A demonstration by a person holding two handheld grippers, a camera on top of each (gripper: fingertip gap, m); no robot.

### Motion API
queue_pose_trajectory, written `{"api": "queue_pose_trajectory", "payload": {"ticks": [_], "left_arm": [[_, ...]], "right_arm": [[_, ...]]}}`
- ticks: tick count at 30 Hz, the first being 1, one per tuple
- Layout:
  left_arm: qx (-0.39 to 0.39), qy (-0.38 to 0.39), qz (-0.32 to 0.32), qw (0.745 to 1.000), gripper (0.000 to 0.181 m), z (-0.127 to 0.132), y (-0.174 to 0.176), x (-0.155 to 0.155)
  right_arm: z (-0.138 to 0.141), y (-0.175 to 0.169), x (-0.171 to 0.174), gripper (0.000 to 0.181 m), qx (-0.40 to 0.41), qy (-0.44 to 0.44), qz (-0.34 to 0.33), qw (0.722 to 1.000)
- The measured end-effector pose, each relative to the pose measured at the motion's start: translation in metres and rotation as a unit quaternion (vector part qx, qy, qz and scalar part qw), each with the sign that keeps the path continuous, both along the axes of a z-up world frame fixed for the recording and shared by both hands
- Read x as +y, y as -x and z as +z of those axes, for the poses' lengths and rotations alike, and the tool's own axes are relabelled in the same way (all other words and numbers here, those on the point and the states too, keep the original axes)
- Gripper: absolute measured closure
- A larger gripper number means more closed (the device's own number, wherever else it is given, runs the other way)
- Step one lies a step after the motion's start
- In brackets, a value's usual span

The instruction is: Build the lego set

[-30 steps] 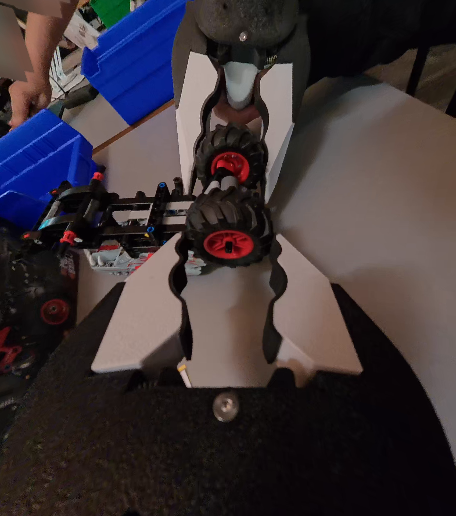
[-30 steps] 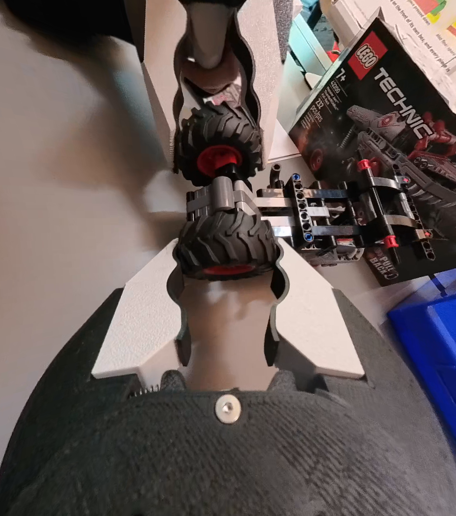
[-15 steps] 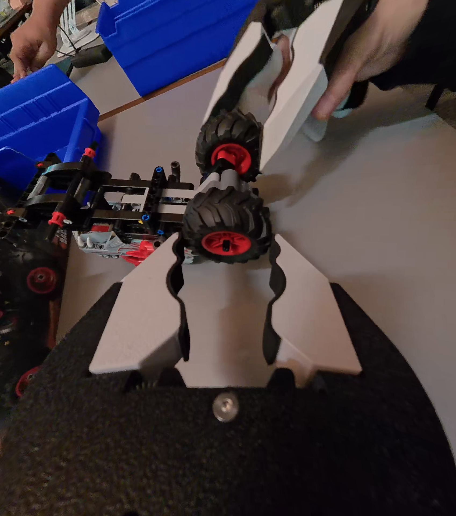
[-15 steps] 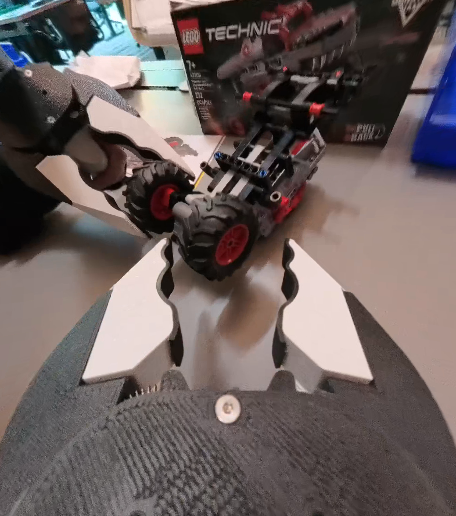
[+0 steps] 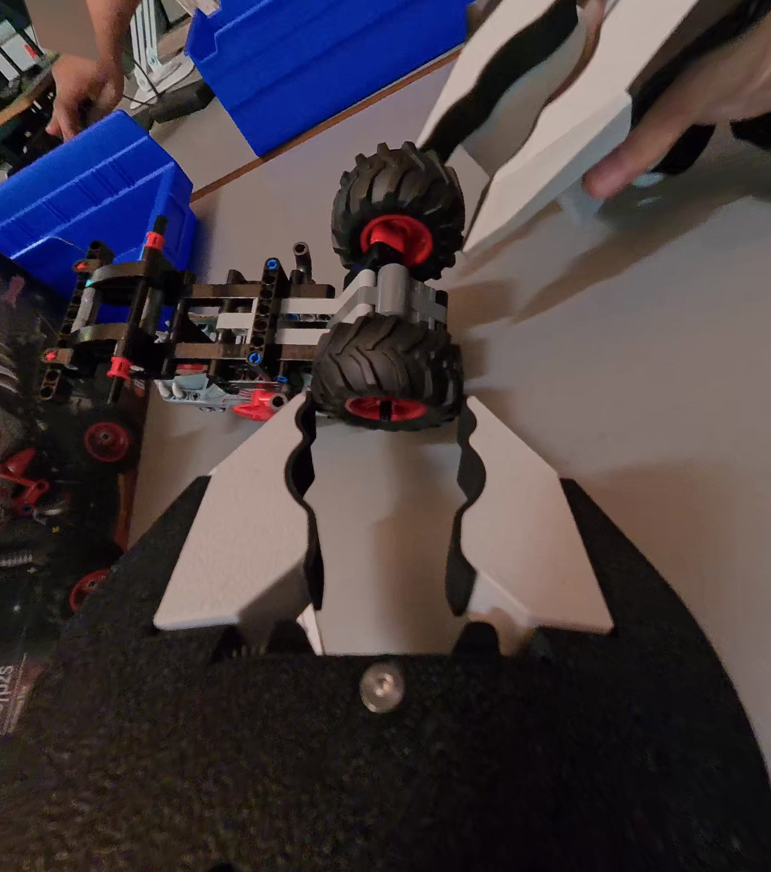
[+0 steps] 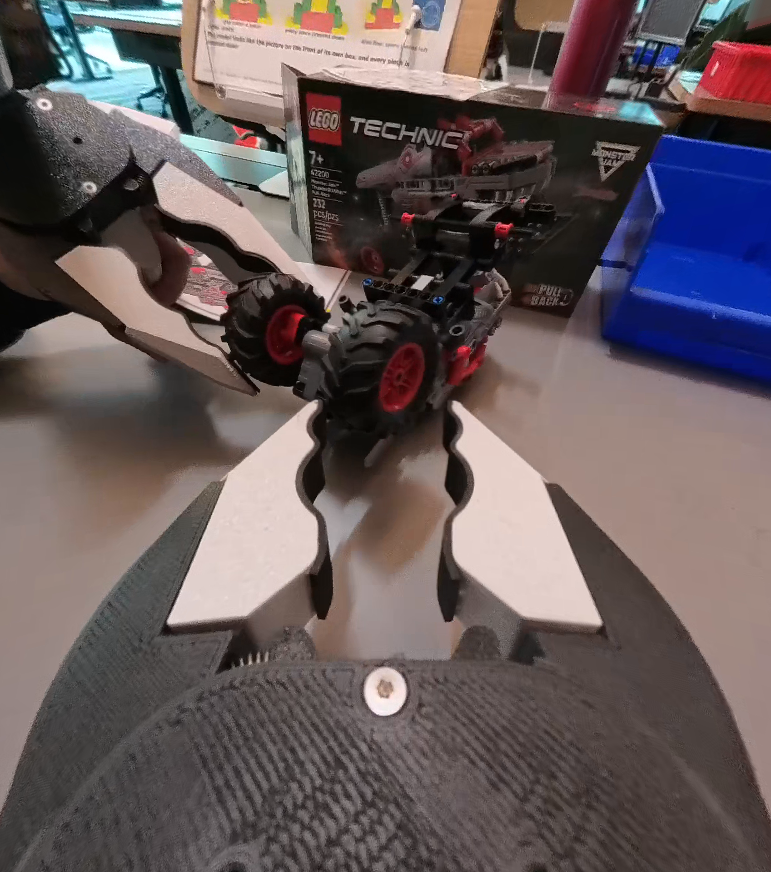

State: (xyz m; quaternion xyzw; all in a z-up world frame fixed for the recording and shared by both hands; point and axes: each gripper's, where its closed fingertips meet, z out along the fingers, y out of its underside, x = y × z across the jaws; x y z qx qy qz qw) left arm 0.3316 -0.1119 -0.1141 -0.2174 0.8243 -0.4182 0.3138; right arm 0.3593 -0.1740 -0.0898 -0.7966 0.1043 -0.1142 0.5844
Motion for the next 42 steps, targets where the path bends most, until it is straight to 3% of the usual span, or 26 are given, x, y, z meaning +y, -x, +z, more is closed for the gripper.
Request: {"api": "queue_pose_trajectory", "payload": {"ticks": [4,12,24,29,36,40,42], "left_arm": [[0.003,0.007,0.003,1.000,0.124,0.000,0.000,0.000],[0.018,0.019,0.014,1.000,0.124,-0.006,0.005,0.006],[-0.005,0.009,0.031,0.999,0.124,0.001,0.007,-0.008],[-0.021,-0.025,0.074,0.997,0.124,0.008,0.000,-0.027],[-0.043,-0.006,0.118,0.992,0.124,0.013,-0.009,-0.053],[-0.067,0.007,0.074,0.995,0.125,0.019,-0.004,-0.070],[-0.074,-0.005,0.061,0.995,0.125,0.017,-0.004,-0.070]], "right_arm": [[0.008,0.010,-0.002,0.136,0.003,-0.045,0.049,0.998],[0.019,0.010,-0.003,0.137,0.016,-0.100,0.068,0.992],[0.015,0.017,0.011,0.126,0.028,-0.087,0.073,0.993],[0.006,0.006,0.010,0.098,0.041,-0.061,0.037,0.997],[-0.009,-0.003,0.009,0.058,0.108,-0.034,-0.013,0.994],[-0.016,-0.008,0.009,0.048,0.113,-0.012,-0.025,0.993],[-0.016,-0.010,0.008,0.058,0.096,-0.003,-0.031,0.995]]}}
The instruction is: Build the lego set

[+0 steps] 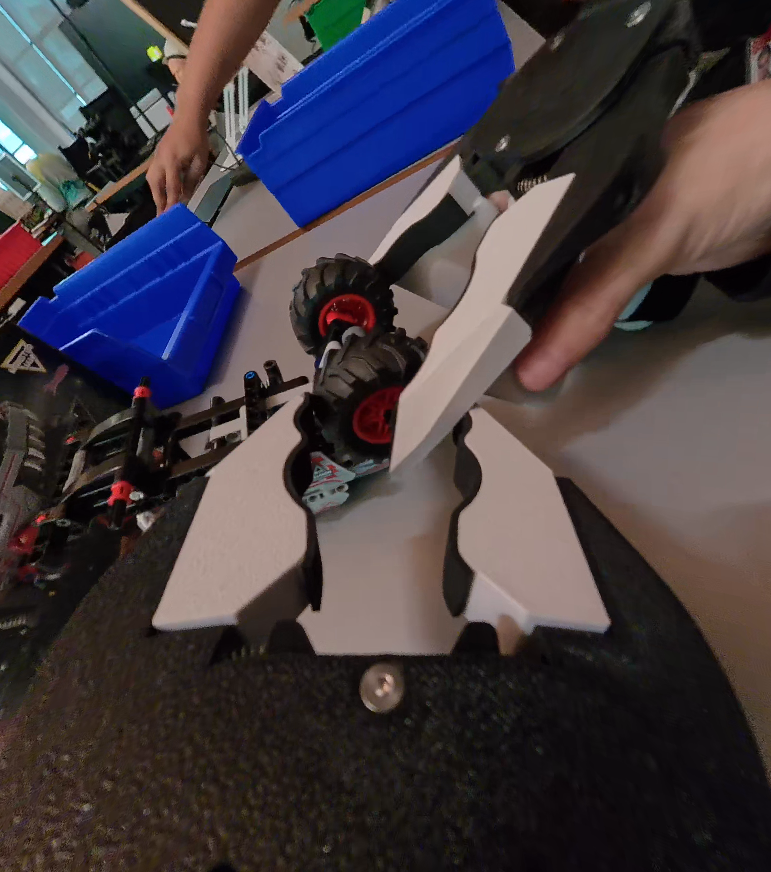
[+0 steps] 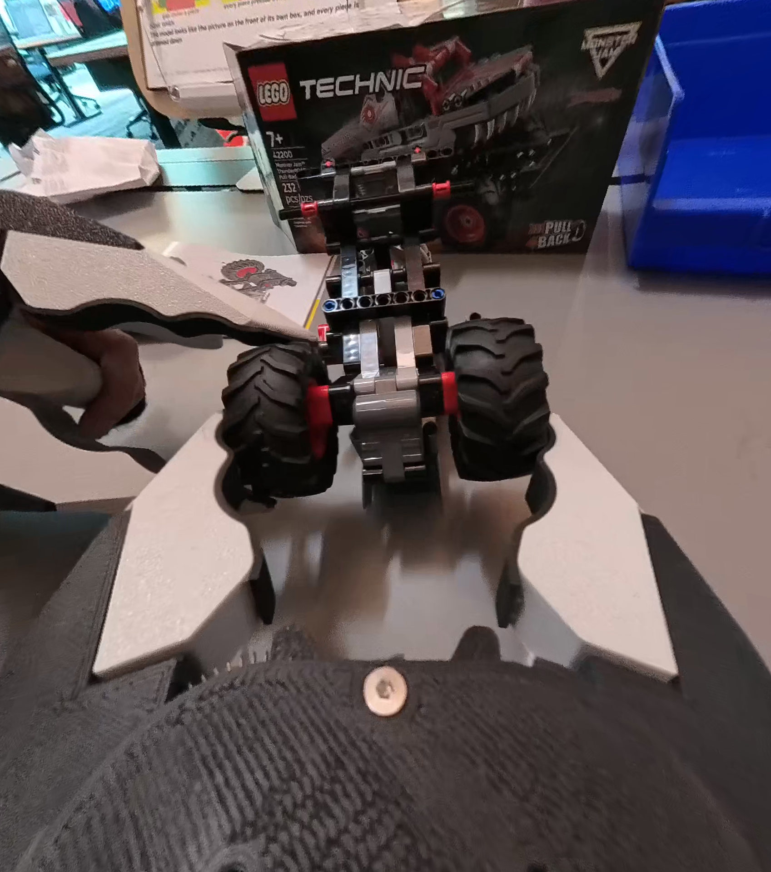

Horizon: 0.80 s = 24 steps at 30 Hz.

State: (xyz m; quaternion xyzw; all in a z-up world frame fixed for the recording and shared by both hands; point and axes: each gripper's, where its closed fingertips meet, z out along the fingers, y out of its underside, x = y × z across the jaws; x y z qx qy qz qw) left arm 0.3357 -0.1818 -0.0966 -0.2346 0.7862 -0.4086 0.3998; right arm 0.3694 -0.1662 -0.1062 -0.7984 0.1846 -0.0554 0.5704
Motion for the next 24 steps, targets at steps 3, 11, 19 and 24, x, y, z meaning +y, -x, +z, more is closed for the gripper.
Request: {"api": "queue_pose_trajectory", "payload": {"ticks": [3,11,19,24], "left_arm": [[0.000,-0.001,-0.017,1.000,0.125,-0.001,0.000,-0.001],[-0.021,-0.039,-0.043,0.998,0.123,-0.004,0.000,-0.002],[-0.001,-0.064,-0.101,0.993,0.118,0.000,0.008,0.000],[0.067,-0.062,-0.140,0.986,0.092,0.018,0.002,0.007]], "right_arm": [[0.001,0.001,0.000,0.059,-0.010,0.000,0.008,1.000],[0.003,0.004,0.002,0.059,-0.062,0.019,0.041,0.997],[0.005,0.006,0.001,0.062,-0.121,0.039,0.100,0.987],[0.003,0.008,-0.001,0.062,-0.110,0.026,0.132,0.985]]}}
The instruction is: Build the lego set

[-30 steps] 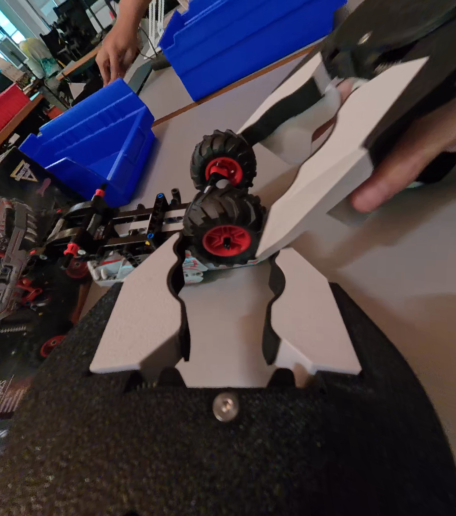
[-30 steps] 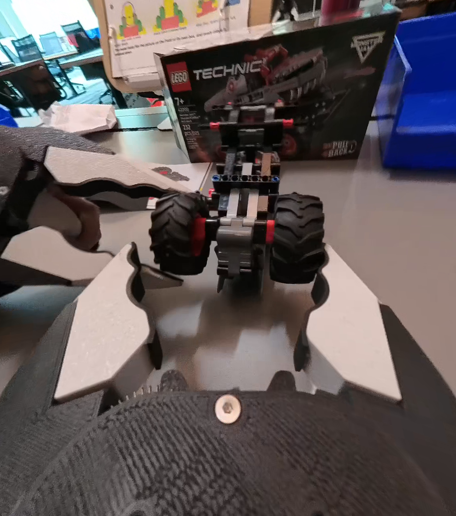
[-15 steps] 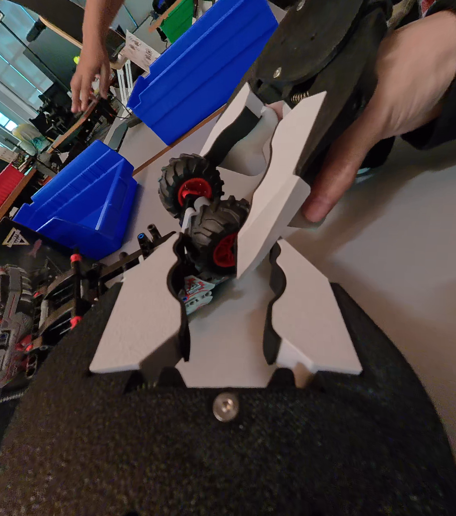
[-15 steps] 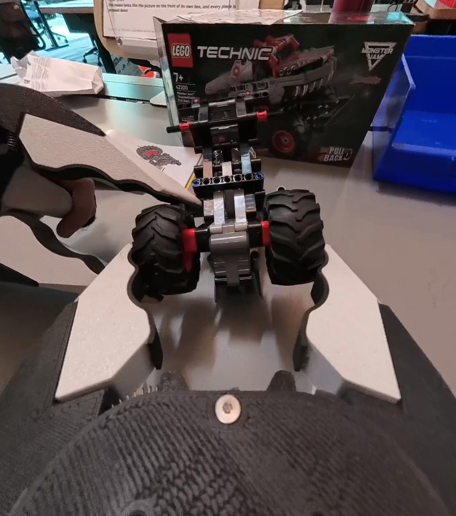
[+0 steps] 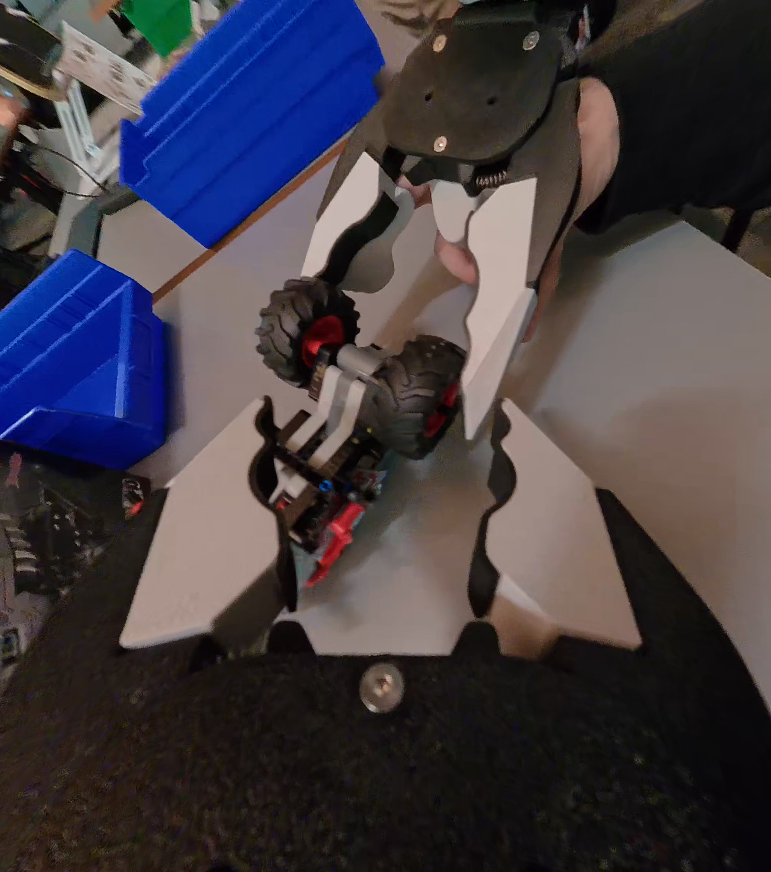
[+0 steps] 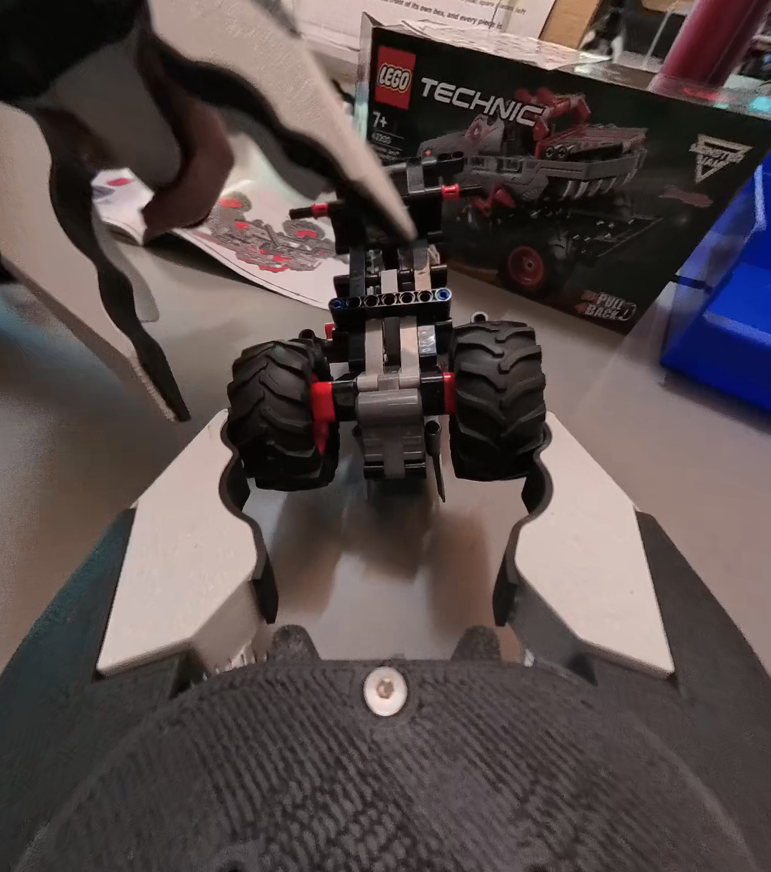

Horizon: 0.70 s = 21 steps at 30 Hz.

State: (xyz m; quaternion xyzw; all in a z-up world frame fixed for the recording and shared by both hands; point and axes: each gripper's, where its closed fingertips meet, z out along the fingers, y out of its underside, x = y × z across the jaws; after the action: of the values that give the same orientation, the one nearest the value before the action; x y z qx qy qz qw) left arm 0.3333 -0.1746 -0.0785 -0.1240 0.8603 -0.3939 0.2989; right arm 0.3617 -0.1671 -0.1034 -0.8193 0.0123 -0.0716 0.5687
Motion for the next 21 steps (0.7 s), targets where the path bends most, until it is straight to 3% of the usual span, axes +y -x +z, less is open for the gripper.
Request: {"api": "queue_pose_trajectory", "payload": {"ticks": [2,8,13,17,21], "left_arm": [[0.024,-0.027,-0.019,0.999,0.080,-0.001,-0.007,-0.002],[0.081,-0.065,-0.073,0.992,0.065,-0.013,-0.022,-0.012],[0.095,-0.129,-0.103,0.982,0.071,-0.026,-0.023,-0.003],[0.081,-0.144,-0.106,0.981,0.090,-0.024,-0.033,-0.002],[0.102,-0.132,-0.109,0.980,0.091,-0.028,-0.031,-0.003]], "right_arm": [[0.000,0.000,-0.001,0.061,0.008,0.000,0.016,1.000],[-0.003,0.002,-0.006,0.062,0.007,0.003,0.057,0.998],[-0.002,0.000,-0.007,0.064,0.008,-0.001,0.073,0.997],[0.001,-0.001,-0.005,0.064,0.000,-0.010,0.073,0.997],[0.002,0.000,-0.005,0.064,0.001,-0.015,0.074,0.997]]}}
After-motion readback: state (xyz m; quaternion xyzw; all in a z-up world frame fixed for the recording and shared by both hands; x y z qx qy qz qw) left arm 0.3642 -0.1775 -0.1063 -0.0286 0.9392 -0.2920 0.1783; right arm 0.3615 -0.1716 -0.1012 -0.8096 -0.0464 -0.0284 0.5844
